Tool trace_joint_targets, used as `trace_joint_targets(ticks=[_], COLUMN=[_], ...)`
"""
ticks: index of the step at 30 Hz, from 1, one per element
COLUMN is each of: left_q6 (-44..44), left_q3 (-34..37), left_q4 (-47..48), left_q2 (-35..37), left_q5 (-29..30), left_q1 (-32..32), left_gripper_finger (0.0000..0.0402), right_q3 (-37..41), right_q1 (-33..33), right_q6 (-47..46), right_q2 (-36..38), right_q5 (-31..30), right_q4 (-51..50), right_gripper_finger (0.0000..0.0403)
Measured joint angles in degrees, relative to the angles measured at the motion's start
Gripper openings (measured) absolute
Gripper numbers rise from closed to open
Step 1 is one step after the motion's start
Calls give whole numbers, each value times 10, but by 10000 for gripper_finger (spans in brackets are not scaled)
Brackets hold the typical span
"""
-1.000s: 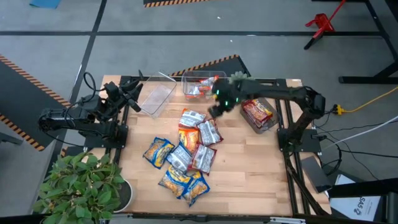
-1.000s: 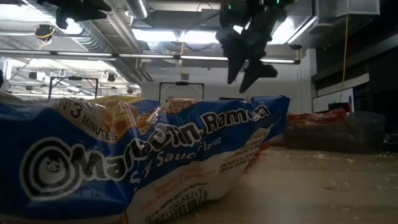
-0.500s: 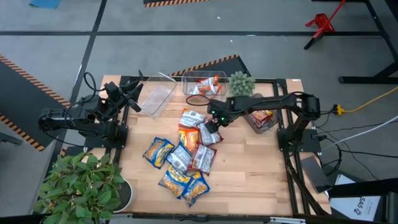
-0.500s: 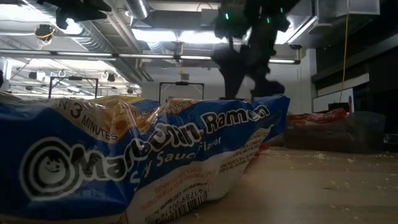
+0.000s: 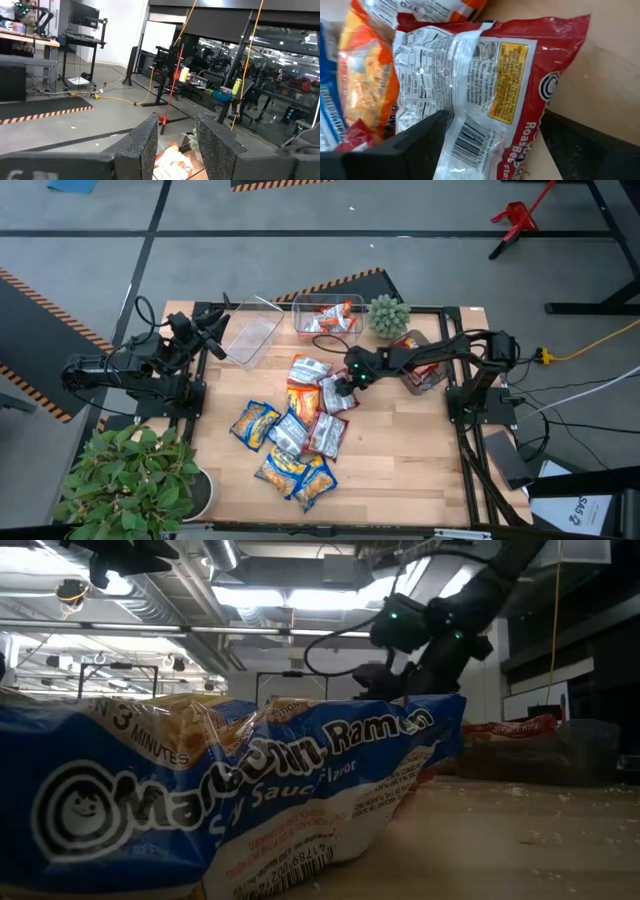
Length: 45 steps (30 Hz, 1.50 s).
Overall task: Sort Maruchan noodles
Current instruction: Put the red noodle pack into the transparent black bin
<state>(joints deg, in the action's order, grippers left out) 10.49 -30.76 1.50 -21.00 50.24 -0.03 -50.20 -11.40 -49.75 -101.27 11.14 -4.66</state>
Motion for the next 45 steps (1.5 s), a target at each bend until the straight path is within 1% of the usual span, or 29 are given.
trace_joint_targets(ticks=[2, 4, 6, 12, 14, 15, 16, 18, 22, 27, 32, 40, 43, 45], left_q6=[0, 1, 1, 0, 0, 0, -1, -1, 14, 29, 26, 25, 24, 24], left_q3=[0, 0, 0, 0, 0, 0, 0, 0, 0, 0, 0, 0, 0, 0], left_q4=[0, 0, 0, 0, 0, 0, 0, 0, 0, 0, 0, 2, 4, 6], left_q2=[0, 0, 0, 0, 0, 0, 0, 0, 0, 0, 0, 0, 0, 0], left_q5=[0, 0, 0, 1, 1, 1, 1, 1, -4, -18, -18, -17, -17, -17], left_q1=[0, 0, 0, 0, 0, 0, 0, 0, 0, 0, 0, 0, 0, 0], left_gripper_finger=[127, 127, 127, 127, 127, 127, 127, 127, 127, 127, 127, 127, 127, 127], right_q3=[13, 16, 16, 16, 14, 13, 11, 4, -13, -33, -45, -44, -44, -44], right_q1=[0, 1, 1, 1, 1, 1, 1, 1, 1, -3, -4, -3, -6, -16], right_q6=[2, 3, 3, 0, -7, -8, -9, -14, -26, -40, -45, -71, -73, -70], right_q2=[0, 0, 0, -1, -1, -1, -1, -1, 18, 65, 136, 248, 287, 315], right_q5=[7, 9, 11, 16, 21, 24, 27, 30, 24, -14, -73, -167, -181, -177], right_q4=[27, 33, 35, 49, 49, 48, 46, 40, 34, -8, -76, -230, -273, -310], right_gripper_finger=[294, 261, 216, 66, 26, 14, 8, 11, 2, 1, 0, 0, 0, 0])
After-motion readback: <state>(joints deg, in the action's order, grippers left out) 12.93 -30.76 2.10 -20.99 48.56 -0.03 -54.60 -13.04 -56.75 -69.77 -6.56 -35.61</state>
